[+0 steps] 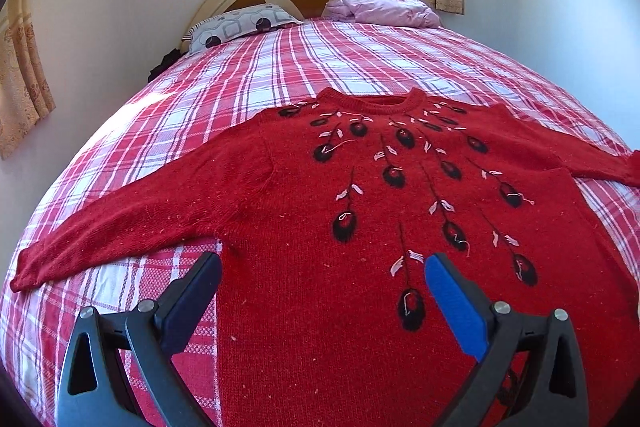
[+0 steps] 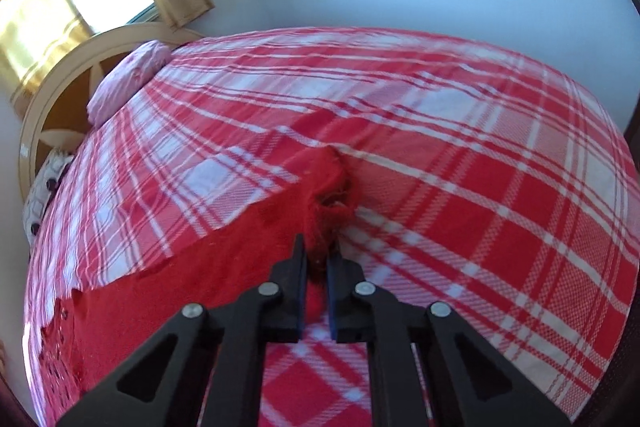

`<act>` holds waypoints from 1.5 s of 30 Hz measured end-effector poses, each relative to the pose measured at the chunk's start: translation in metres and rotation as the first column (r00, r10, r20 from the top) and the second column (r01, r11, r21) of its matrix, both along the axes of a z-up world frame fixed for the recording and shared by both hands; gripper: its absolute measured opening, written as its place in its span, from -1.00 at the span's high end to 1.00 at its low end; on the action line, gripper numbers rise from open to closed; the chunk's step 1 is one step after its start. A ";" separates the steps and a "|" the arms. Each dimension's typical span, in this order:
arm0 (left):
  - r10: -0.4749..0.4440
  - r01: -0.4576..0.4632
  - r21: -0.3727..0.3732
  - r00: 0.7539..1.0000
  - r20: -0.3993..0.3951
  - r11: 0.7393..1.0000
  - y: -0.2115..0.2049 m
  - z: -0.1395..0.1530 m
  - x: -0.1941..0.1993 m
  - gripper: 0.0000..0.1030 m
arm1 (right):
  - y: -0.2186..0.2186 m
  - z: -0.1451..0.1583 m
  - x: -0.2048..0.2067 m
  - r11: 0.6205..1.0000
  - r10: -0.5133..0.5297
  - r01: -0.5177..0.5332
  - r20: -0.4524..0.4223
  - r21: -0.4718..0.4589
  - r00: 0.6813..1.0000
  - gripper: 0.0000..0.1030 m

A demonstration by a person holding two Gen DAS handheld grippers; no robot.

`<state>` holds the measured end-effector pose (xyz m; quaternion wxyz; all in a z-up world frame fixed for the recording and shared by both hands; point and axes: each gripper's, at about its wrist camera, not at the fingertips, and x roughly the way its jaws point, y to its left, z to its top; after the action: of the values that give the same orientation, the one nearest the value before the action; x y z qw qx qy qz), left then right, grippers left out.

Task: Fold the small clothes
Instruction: 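Fold the held sleeve across the sweater body with the right gripper, release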

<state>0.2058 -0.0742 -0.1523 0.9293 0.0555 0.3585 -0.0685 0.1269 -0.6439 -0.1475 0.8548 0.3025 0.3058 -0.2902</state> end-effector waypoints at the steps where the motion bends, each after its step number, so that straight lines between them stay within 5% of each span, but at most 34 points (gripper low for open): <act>1: -0.002 0.002 -0.008 1.000 0.001 1.000 0.001 0.001 0.000 -0.97 | 0.009 0.006 0.005 0.999 0.027 -0.027 0.002 -0.020 1.000 0.80; 14: -0.033 0.033 -0.072 0.999 0.008 0.997 0.007 0.015 -0.004 -0.97 | 0.152 0.049 0.082 0.909 0.396 -0.392 -0.003 -0.141 0.918 0.83; 30: -0.134 0.130 -0.110 0.990 -0.038 0.985 -0.024 0.016 0.007 -0.97 | 0.259 0.013 0.126 0.773 0.614 -0.613 -0.051 -0.167 0.788 0.79; 34: -0.175 0.163 -0.150 0.982 -0.065 0.975 -0.040 0.018 0.017 -0.97 | 0.262 -0.006 0.127 0.726 0.683 -0.682 -0.023 -0.087 0.730 0.52; 36: -0.208 0.194 -0.170 0.976 -0.068 0.966 -0.054 0.018 0.023 -0.97 | 0.258 -0.008 0.120 0.701 0.713 -0.710 0.020 -0.066 0.701 0.04; 37: -0.223 0.207 -0.178 0.972 -0.076 0.962 -0.060 0.017 0.026 -0.97 | 0.255 -0.008 0.114 0.691 0.723 -0.720 0.048 -0.066 0.689 -0.35; 39: -0.260 0.237 -0.206 0.961 -0.094 0.950 -0.078 0.014 0.034 -0.97 | 0.247 -0.003 0.101 0.699 0.715 -0.709 0.092 -0.090 0.693 -0.43; 42: -0.313 0.278 -0.245 0.942 -0.117 0.929 -0.109 0.010 0.047 -0.88 | 0.227 0.002 0.084 0.754 0.656 -0.642 0.106 -0.135 0.748 -0.43; 45: -0.366 0.310 -0.305 0.919 -0.149 0.901 -0.137 0.007 0.060 -0.24 | 0.206 0.000 0.076 0.825 0.557 -0.538 0.086 -0.173 0.826 -0.43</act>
<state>0.2662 -0.2113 -0.1449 0.8603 -0.0198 0.4230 -0.2838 0.2030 -0.4376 -0.1471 0.9396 0.1594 0.3011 -0.0323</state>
